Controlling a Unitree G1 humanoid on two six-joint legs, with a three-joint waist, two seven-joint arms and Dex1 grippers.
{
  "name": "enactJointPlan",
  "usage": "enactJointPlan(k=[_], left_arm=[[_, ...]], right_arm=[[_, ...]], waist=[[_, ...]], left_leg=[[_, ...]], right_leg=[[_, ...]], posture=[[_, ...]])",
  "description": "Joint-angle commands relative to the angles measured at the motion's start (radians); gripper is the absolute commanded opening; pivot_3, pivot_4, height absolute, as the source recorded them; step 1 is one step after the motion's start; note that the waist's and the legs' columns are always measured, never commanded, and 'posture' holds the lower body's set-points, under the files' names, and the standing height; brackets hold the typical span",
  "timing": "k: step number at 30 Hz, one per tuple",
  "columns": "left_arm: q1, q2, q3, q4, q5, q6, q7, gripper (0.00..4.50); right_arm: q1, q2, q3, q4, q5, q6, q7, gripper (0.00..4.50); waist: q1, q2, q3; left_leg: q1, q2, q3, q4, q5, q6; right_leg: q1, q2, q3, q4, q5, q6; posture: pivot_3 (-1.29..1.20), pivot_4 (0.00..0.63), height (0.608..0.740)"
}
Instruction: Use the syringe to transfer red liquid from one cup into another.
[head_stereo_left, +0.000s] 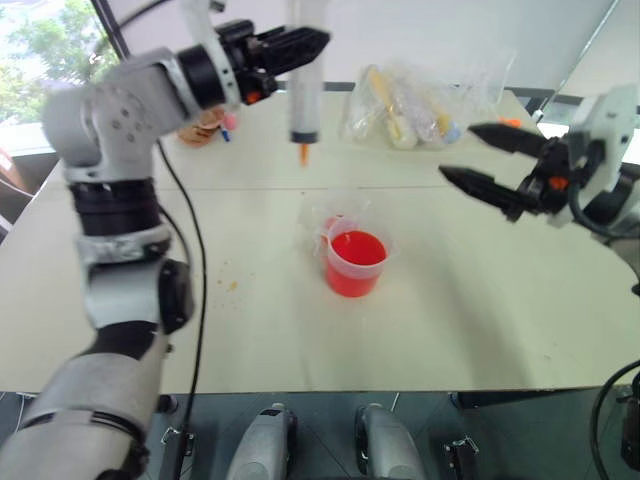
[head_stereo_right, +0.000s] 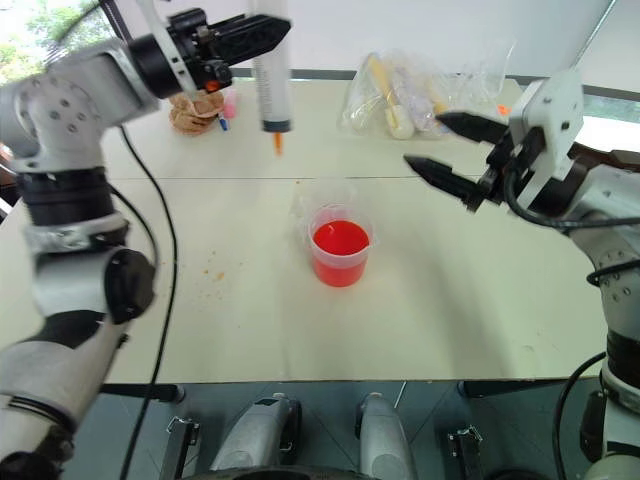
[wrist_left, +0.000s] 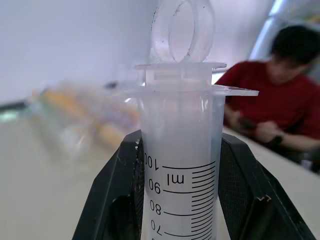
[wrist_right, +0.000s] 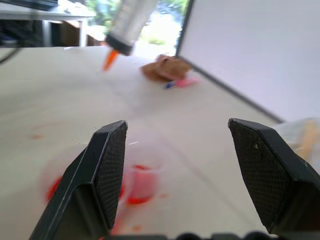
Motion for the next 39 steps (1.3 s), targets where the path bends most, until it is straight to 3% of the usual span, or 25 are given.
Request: enactJointPlan(k=[1,8,15,28,39], left_arm=[[0.081,-0.044,0.013,-0.134,-0.089,0.015,0.037,1.41],[0.247,-0.065,-0.219,-0.253,-0.012,-0.151,-0.046,1.41],[0.312,-0.059,-0.321,-0.252,0.018,-0.239,-0.101,1.41],[0.383,-0.053,-0.441,-0.172,0.136,-0.469,-0.202,1.41],[0.416,-0.061,-0.474,-0.22,0.153,-0.48,-0.217,1.41]], right_arm=[[-0.052,0.021,0.004,0.062,-0.115,-0.11,-0.051,3.37],[-0.112,0.069,0.003,0.135,-0.172,-0.196,-0.066,3.37],[-0.155,0.093,0.008,0.154,-0.196,-0.237,-0.071,3.37],[-0.146,0.149,0.122,0.078,-0.145,-0.167,0.028,3.37],[-0.151,0.184,0.147,0.065,-0.147,-0.142,0.044,3.37]], waist=[[-0.004,0.0,0.0],[-0.01,0.0,0.0],[-0.01,0.0,0.0],[-0.01,0.0,0.0],[-0.009,0.0,0.0]], left_leg=[[0.0,0.0,0.0,0.0,0.0,0.0],[0.0,0.0,0.001,0.0,0.002,-0.004],[0.0,0.0,0.001,0.0,0.0,0.0],[0.0,0.0,0.001,0.0,0.0,0.0],[0.0,0.001,0.0,0.0,0.0,0.001]], right_leg=[[0.0,0.0,0.0,0.0,0.0,0.001],[-0.001,0.002,0.002,0.0,0.001,0.0],[-0.001,0.003,0.002,0.0,0.001,0.0],[-0.001,0.004,0.002,0.0,0.001,0.0],[-0.001,0.004,0.002,0.0,0.001,0.0]], posture=[[0.0,0.15,0.74],[0.0,0.15,0.74],[0.0,0.15,0.74],[0.0,0.15,0.74],[0.0,0.15,0.74]])
